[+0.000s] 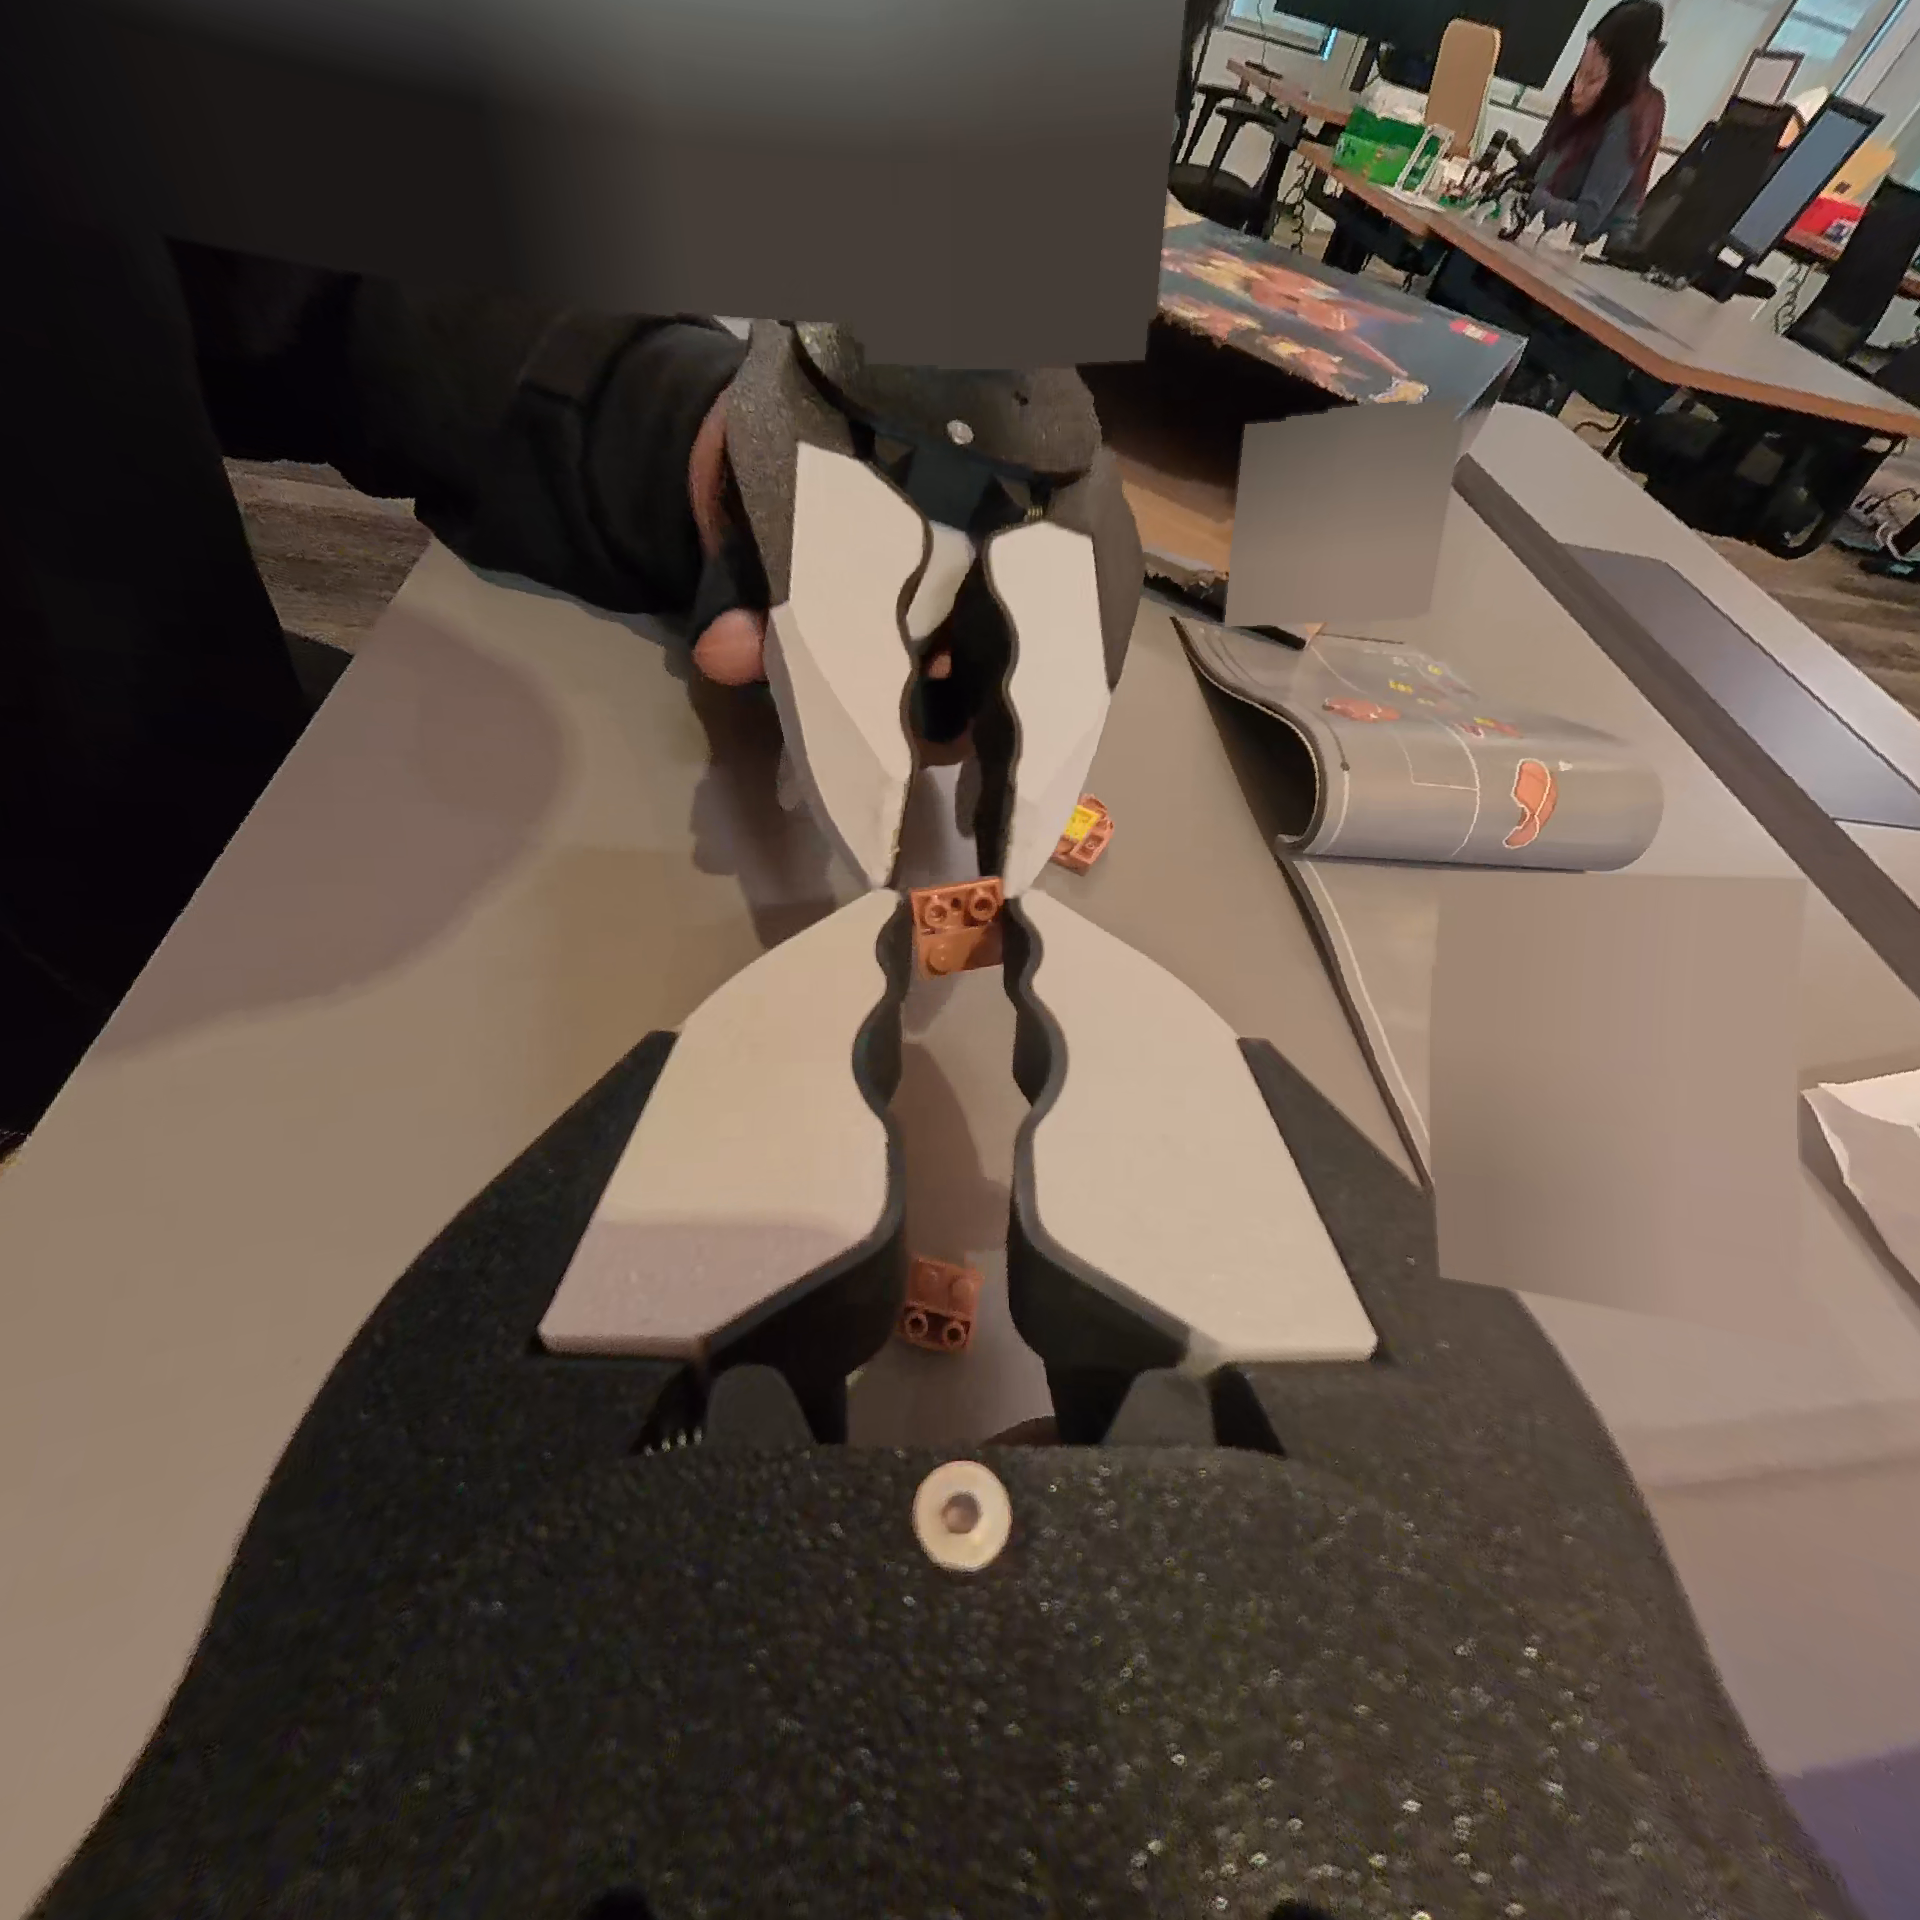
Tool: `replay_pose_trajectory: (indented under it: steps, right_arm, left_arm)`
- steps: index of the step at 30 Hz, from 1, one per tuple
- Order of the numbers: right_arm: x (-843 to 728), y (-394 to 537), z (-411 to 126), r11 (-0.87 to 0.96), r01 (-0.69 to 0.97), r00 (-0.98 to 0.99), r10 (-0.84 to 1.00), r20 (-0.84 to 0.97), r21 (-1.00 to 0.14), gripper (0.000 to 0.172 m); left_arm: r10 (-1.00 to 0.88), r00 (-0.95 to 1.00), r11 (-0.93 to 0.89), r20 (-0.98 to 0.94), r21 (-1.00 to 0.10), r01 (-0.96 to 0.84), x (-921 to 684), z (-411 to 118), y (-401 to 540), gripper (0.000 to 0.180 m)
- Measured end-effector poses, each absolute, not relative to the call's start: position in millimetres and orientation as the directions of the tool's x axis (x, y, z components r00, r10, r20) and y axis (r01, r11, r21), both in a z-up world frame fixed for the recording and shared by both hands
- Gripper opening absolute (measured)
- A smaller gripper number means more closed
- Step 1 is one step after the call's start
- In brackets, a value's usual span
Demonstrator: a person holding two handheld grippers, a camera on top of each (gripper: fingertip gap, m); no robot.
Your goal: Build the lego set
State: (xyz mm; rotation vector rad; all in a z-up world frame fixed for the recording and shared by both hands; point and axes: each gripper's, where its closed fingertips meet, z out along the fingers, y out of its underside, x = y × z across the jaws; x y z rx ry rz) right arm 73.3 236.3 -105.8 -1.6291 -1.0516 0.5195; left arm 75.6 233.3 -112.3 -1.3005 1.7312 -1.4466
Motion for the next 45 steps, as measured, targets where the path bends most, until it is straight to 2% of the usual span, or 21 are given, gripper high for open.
replay_pose_trajectory:
  steps: [8,17,31,45]
  right_arm:
    - [70,232,-99,0.028,0.365,0.496,0.84,0.219,-0.931,0.016]
    - [68,230,-93,0.069,0.349,0.487,0.839,0.244,-0.935,0.016]
    - [62,223,-85,0.122,0.293,0.454,0.855,0.25,-0.948,0.017]
    - [75,237,-87,0.008,0.281,0.555,0.814,0.169,-0.96,0.028]
  left_arm:
    - [-0.754,-0.42,-0.359,0.505,-0.852,-0.38,74,-99,229,0.012]
    - [-0.621,-0.44,-0.489,0.648,-0.76,-0.428,73,-96,221,0.008]
    - [-0.477,-0.502,-0.569,0.722,-0.689,-0.449,67,-85,214,0.004]
    - [-0.684,-0.442,-0.463,0.58,-0.814,-0.351,71,-90,229,0.004]
